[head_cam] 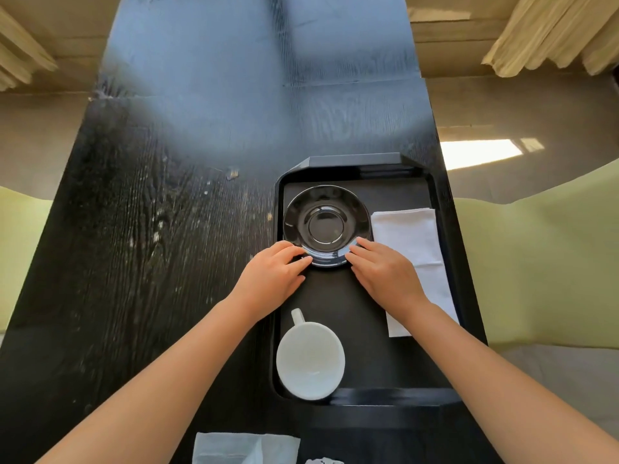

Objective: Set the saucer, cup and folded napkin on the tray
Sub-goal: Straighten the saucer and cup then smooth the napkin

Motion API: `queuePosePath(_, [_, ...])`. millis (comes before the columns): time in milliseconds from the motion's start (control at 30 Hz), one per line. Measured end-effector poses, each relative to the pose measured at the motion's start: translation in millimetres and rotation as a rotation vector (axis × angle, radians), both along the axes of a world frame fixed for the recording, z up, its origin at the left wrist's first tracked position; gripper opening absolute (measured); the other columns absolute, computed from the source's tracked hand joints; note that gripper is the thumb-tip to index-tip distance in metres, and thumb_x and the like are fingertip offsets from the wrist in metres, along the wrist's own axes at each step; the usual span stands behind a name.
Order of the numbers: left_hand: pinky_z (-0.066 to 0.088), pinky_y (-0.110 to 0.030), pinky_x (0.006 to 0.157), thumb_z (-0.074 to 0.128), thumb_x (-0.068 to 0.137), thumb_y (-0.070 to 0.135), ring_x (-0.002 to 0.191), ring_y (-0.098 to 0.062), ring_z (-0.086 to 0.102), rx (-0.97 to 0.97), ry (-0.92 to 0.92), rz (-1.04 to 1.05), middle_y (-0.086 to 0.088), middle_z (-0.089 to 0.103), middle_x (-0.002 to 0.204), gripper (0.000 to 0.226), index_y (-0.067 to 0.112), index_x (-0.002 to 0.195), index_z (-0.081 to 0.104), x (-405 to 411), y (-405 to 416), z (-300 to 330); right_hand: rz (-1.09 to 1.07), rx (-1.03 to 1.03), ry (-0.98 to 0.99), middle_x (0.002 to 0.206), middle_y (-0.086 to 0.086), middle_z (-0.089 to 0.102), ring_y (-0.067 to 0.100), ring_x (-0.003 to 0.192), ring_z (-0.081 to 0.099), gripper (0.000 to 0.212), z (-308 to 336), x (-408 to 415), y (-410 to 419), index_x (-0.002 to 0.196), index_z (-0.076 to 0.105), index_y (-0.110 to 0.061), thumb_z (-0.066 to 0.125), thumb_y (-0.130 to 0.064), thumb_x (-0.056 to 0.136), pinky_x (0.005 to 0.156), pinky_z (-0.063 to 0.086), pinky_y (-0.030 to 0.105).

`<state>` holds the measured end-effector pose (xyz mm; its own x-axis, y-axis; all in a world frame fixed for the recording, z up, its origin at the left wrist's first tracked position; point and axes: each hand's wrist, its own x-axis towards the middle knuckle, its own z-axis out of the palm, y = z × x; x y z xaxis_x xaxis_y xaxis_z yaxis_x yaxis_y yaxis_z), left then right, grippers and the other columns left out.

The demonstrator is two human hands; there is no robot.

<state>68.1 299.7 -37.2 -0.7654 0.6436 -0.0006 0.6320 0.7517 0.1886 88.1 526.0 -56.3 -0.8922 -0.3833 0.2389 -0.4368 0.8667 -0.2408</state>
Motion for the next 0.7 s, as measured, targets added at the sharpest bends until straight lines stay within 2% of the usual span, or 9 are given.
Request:
queuePosePath(267, [0.055,-0.038,0.082,0.077,0.074,0.016,0.101,-0.028,0.063,0.014,-0.004,-0.011,-0.012,0.069,0.107,0.039,0.007,0.111,0.068,3,0,-4,-0.017,-0.025,-0.043,0.091,0.011,0.075,0.029,0.091,0.069,0.019,1,1,-2,0.088,0.073,-0.004,0.079,-0.005,0.07,0.078,0.057,0.035])
queuePosePath(433, [0.05,-0.041,0.091,0.067,0.083,0.013,0.112,-0.028,0.058,0.121,-0.057,0.098,-0.013,0.064,0.119,0.041,0.004,0.122,0.059,18,-2,13,0.008,-0.068,-0.08,0.103,0.015,0.072,0.033,0.099,0.065,0.034,19,18,-5,0.101,0.07,-0.001,0.079,-0.004,0.069,0.087,0.052,0.042])
queuePosePath(567, [0.049,-0.036,0.091,0.068,0.082,0.015,0.107,-0.025,0.061,0.216,-0.055,0.15,-0.011,0.067,0.114,0.039,0.005,0.119,0.061,66,-14,32,0.122,-0.105,-0.08,0.113,0.014,0.069,0.031,0.109,0.062,0.032,32,60,-5,0.107,0.069,-0.004,0.074,-0.005,0.075,0.095,0.048,0.044])
queuePosePath(700, [0.051,-0.036,0.089,0.067,0.081,0.023,0.104,-0.024,0.062,0.232,-0.142,0.061,-0.009,0.068,0.112,0.036,0.007,0.114,0.064,130,-20,35,0.328,-0.126,-0.097,0.114,0.011,0.069,0.03,0.114,0.06,0.027,36,100,-6,0.105,0.07,-0.007,0.071,-0.007,0.078,0.098,0.047,0.045])
